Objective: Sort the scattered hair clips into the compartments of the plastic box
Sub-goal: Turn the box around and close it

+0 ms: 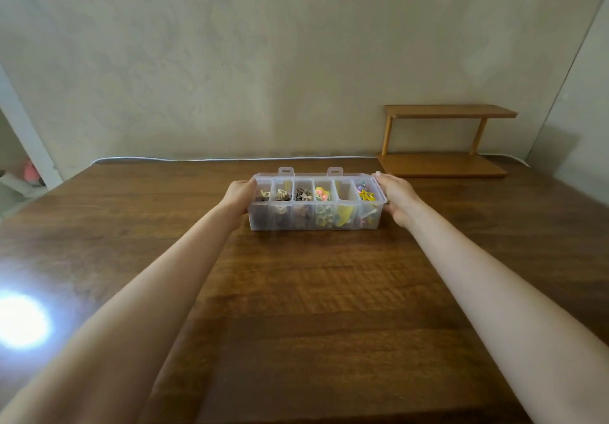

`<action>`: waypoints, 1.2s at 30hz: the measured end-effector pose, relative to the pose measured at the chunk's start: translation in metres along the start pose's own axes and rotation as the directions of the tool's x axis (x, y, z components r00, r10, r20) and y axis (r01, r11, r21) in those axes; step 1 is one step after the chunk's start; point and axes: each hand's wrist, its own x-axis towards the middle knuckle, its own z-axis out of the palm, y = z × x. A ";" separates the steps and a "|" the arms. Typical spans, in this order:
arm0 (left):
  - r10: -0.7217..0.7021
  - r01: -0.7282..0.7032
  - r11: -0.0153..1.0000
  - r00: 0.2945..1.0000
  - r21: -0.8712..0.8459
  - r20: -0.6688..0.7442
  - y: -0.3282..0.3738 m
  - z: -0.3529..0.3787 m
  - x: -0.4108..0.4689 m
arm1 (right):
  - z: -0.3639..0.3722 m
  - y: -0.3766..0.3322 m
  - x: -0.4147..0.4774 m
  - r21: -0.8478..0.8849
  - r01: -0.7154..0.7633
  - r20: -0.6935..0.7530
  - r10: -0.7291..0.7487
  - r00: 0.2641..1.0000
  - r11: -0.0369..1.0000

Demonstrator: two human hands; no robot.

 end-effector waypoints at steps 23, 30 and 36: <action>0.178 -0.109 0.869 0.979 -0.483 0.100 -0.011 -0.006 0.009 | 0.000 -0.003 0.002 0.565 0.051 0.066 -0.107 0.992 0.824; 0.227 -0.105 0.842 0.959 -0.529 0.171 -0.018 -0.006 -0.001 | 0.000 0.003 -0.011 0.540 0.056 0.110 -0.136 0.985 0.840; 0.218 -0.117 0.840 0.967 -0.530 0.133 -0.029 -0.009 -0.010 | -0.005 0.015 -0.018 0.540 0.047 0.129 -0.138 0.982 0.840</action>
